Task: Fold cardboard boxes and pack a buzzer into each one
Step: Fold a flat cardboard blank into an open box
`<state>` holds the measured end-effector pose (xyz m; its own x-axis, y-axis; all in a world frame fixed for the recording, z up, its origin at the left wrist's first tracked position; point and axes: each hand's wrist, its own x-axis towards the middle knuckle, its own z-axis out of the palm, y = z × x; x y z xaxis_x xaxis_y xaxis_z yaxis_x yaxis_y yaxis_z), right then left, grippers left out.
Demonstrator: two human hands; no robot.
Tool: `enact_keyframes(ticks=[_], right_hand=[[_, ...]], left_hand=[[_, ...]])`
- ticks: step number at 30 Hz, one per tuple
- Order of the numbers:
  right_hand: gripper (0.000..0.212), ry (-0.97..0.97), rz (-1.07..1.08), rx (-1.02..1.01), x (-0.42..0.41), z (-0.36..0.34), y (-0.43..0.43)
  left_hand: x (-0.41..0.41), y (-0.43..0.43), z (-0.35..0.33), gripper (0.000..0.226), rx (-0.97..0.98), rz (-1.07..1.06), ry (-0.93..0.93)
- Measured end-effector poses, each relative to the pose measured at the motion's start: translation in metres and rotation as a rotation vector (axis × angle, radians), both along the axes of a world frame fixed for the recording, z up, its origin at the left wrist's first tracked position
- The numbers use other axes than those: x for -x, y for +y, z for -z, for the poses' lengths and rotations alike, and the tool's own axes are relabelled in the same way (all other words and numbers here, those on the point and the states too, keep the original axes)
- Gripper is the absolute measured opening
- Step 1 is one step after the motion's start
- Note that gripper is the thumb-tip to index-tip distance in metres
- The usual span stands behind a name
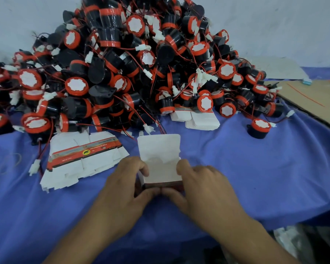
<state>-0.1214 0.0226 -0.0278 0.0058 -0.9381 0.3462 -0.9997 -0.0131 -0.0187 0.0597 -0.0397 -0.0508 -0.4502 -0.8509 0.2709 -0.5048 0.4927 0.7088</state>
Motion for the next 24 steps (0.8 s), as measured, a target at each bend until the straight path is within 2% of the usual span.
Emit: enact_keyframes(ticks=[4, 6, 8, 10, 15, 19, 24], right_hand=[[0.053, -0.407, -0.089, -0.11, 0.01, 0.001, -0.014], [0.045, -0.517, -0.077, -0.051, 0.017, 0.004, -0.026], [0.034, -0.507, -0.051, 0.023, 0.022, 0.008, -0.04], [0.035, -0.466, -0.028, 0.019, 0.021, 0.015, -0.056], [0.04, -0.429, -0.026, -0.029, 0.012, 0.027, -0.094], [0.043, -0.314, -0.008, -0.081, 0.013, 0.031, -0.119], [0.017, -0.363, 0.001, 0.02, 0.009, 0.032, -0.134]], left_hand=[[-0.022, -0.01, -0.002, 0.04, -0.019, -0.12, -0.083], [-0.035, -0.016, -0.005, 0.052, 0.002, -0.168, -0.117], [-0.045, -0.02, -0.008, 0.065, 0.002, -0.195, -0.113], [-0.052, -0.022, -0.009, 0.07, -0.02, -0.19, -0.124], [-0.062, -0.02, -0.01, 0.067, -0.059, -0.157, -0.122], [-0.064, -0.019, -0.007, 0.066, -0.072, -0.11, -0.145], [-0.065, -0.02, -0.002, 0.064, -0.064, -0.086, -0.18]])
